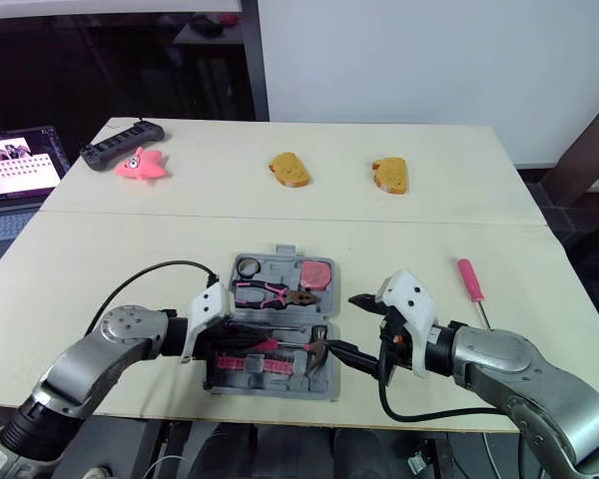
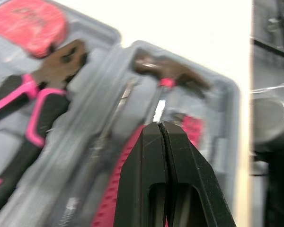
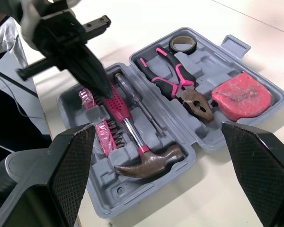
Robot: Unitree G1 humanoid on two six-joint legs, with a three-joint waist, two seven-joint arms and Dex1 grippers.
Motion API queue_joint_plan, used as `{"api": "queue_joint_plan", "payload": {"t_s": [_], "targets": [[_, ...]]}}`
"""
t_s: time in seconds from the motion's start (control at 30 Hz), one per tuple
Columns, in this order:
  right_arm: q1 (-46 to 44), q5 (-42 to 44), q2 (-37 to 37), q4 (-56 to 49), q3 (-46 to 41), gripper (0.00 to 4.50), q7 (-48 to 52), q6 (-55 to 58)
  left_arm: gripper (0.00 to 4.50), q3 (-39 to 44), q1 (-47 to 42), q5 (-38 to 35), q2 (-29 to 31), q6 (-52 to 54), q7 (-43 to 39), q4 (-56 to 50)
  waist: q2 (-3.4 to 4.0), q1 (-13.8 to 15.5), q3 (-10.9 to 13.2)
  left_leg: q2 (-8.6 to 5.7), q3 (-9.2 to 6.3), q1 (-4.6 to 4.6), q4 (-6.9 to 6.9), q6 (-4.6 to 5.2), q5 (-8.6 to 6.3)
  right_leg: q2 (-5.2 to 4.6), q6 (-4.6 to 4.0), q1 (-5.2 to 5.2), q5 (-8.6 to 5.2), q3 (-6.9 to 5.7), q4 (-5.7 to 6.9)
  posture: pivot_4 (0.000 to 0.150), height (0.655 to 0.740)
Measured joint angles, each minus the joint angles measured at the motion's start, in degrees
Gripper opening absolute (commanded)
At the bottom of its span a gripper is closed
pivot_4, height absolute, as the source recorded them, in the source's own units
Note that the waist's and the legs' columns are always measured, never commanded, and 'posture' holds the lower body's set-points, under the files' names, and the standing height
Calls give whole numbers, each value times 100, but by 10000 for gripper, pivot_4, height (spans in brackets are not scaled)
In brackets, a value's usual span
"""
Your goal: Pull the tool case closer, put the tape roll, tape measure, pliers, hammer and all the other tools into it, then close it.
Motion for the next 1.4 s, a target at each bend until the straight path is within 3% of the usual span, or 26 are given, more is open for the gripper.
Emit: {"api": "queue_joint_plan", "payload": {"t_s": [0.7,1.1,1.23,1.4], "targets": [[84,32,-14,-1,-30,45000,-4,87,199,-531,-70,800,-18,-529,97,317,7,3,-6,0,0,2,0,0,0,-1,-2,2,-1,0,0,1500,7400],[117,77,-13,-125,-43,45000,-97,179,199,-953,-269,1277,93,-607,68,336,82,-6,-96,-1,0,19,-5,1,-1,0,-14,19,-10,1,-3,1500,7400],[172,132,-14,-181,-142,45000,-107,217,199,-1166,-369,1569,96,-642,82,357,90,-9,-113,-1,5,91,-13,8,-7,-1,-9,81,-21,6,-15,1500,7400],[196,181,-18,-212,-166,45000,-110,260,199,-1352,-439,1846,81,-809,96,405,108,-13,-163,-5,7,99,-17,11,-10,-2,18,92,-40,15,-21,1500,7400]]}}
